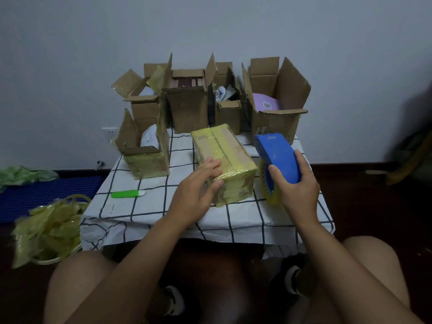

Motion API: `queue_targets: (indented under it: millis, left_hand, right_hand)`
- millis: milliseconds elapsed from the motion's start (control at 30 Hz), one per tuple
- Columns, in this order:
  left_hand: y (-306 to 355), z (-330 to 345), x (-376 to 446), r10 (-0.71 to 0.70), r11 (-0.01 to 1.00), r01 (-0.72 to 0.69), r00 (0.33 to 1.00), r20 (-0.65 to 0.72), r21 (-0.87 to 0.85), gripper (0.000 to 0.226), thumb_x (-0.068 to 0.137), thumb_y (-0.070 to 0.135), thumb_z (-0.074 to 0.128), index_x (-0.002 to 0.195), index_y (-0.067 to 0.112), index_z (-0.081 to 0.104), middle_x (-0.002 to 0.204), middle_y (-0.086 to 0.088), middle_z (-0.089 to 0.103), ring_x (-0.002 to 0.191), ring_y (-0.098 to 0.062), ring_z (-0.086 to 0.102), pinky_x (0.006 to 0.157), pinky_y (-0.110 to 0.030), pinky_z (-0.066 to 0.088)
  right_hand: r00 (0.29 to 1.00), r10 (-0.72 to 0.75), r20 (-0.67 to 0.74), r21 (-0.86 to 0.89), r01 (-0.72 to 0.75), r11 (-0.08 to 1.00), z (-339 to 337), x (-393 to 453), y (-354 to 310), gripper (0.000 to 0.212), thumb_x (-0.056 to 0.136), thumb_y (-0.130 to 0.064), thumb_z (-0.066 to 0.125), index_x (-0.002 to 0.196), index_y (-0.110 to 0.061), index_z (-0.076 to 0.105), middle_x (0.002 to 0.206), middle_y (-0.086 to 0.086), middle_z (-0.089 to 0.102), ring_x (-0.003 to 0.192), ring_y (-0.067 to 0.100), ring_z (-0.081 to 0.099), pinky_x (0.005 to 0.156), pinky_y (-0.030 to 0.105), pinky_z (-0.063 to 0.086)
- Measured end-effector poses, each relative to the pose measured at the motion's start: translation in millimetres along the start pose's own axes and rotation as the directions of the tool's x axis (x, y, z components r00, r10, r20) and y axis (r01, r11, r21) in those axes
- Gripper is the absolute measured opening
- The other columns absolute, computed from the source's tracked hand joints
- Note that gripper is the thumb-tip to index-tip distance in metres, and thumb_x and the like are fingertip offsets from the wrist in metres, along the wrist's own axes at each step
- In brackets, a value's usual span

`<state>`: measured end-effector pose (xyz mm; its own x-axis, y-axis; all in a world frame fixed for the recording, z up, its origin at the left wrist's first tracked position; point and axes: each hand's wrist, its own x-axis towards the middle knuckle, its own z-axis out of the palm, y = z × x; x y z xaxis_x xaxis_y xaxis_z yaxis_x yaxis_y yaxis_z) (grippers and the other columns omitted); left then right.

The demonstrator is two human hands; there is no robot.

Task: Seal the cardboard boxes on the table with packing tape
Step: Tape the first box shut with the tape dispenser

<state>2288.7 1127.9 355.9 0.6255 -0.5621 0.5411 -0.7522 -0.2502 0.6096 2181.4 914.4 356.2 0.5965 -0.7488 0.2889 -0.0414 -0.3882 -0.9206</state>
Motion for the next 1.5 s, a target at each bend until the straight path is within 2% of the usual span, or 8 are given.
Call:
queue_targets:
  millis: [400,567,800,1000,1133,1233,1367,1500]
  left_hand:
    - [-3,-7,6,0.018,0.999,-0.017,1.0,0.025,-0.039,0.024,0.093,0.013,0.063,0.116,0.011,0.069,0.131,0.007,0.061,0.134,-0.005,0.046,0.11,-0.02,0.036]
    - [1,1,6,0.039,0.999,-0.037,0.997,-0.066,0.038,0.023,0.089,0.01,0.062,0.11,0.007,0.072,0.122,0.005,0.065,0.125,-0.013,0.054,0.107,-0.028,0.042]
    - [-5,-12,9,0.048,0.995,-0.056,0.994,0.099,0.082,0.03,0.089,0.026,0.064,0.115,0.011,0.068,0.13,0.004,0.062,0.13,-0.013,0.049,0.108,-0.03,0.039]
    - [5,1,10,0.013,0.994,-0.011,1.0,-0.014,0.111,0.028,0.09,0.021,0.06,0.113,0.007,0.068,0.118,-0.004,0.068,0.122,-0.018,0.056,0.101,-0.034,0.046]
    - [10,3,10,-0.02,0.989,0.013,0.999,0.045,0.15,0.031,0.094,0.032,0.054,0.12,0.019,0.059,0.12,0.003,0.056,0.118,-0.017,0.052,0.089,-0.033,0.048]
    - [11,11,10,0.028,0.977,-0.019,0.999,-0.041,0.215,0.03,0.093,0.036,0.055,0.112,0.017,0.067,0.111,0.001,0.056,0.116,-0.018,0.053,0.082,-0.031,0.05]
    - [11,20,13,0.057,0.963,-0.031,0.994,-0.089,0.268,0.017,0.091,0.02,0.06,0.102,0.012,0.07,0.107,-0.001,0.061,0.116,-0.021,0.055,0.076,-0.035,0.055]
    - [15,11,13,0.072,0.94,-0.071,0.997,0.008,0.333,0.024,0.096,0.028,0.053,0.116,0.02,0.064,0.114,-0.003,0.057,0.119,-0.023,0.055,0.072,-0.038,0.056]
  right_hand:
    - [1.0,0.003,-0.005,-0.007,-0.003,1.0,0,-1,-1,0.074,0.085,-0.042,0.075,0.15,-0.026,0.042,0.13,-0.017,0.046,0.116,0.006,0.05,0.098,0.031,0.05]
    - [1.0,0.018,-0.009,-0.005,-0.018,1.0,0,-1,-4,0.074,0.085,-0.042,0.075,0.15,-0.025,0.043,0.13,-0.018,0.046,0.117,0.005,0.049,0.101,0.034,0.05]
    - [1.0,0.01,-0.008,-0.013,-0.01,1.0,0,-4,-3,0.074,0.086,-0.042,0.074,0.15,-0.027,0.041,0.13,-0.018,0.044,0.117,0.006,0.05,0.1,0.039,0.052]
    - [1.0,0.007,-0.009,-0.003,-0.007,1.0,0,-4,-3,0.074,0.085,-0.042,0.075,0.15,-0.027,0.042,0.13,-0.017,0.046,0.117,0.007,0.05,0.1,0.039,0.052]
    - [1.0,0.001,-0.006,0.003,-0.001,1.0,0,-4,-1,0.073,0.086,-0.041,0.075,0.15,-0.027,0.042,0.129,-0.017,0.046,0.116,0.006,0.051,0.098,0.034,0.052]
    - [1.0,-0.002,-0.007,0.012,0.002,1.0,0,-4,0,0.073,0.086,-0.04,0.075,0.15,-0.027,0.042,0.128,-0.018,0.046,0.111,0.003,0.051,0.094,0.026,0.05]
    - [1.0,-0.001,-0.003,0.027,0.002,1.0,0,-3,3,0.072,0.086,-0.039,0.075,0.149,-0.028,0.042,0.127,-0.021,0.045,0.104,-0.021,0.047,0.082,0.004,0.04]
    - [1.0,-0.002,-0.003,0.019,0.002,1.0,0,-2,6,0.071,0.086,-0.038,0.075,0.149,-0.027,0.043,0.127,-0.019,0.046,0.1,-0.03,0.043,0.075,-0.003,0.038]
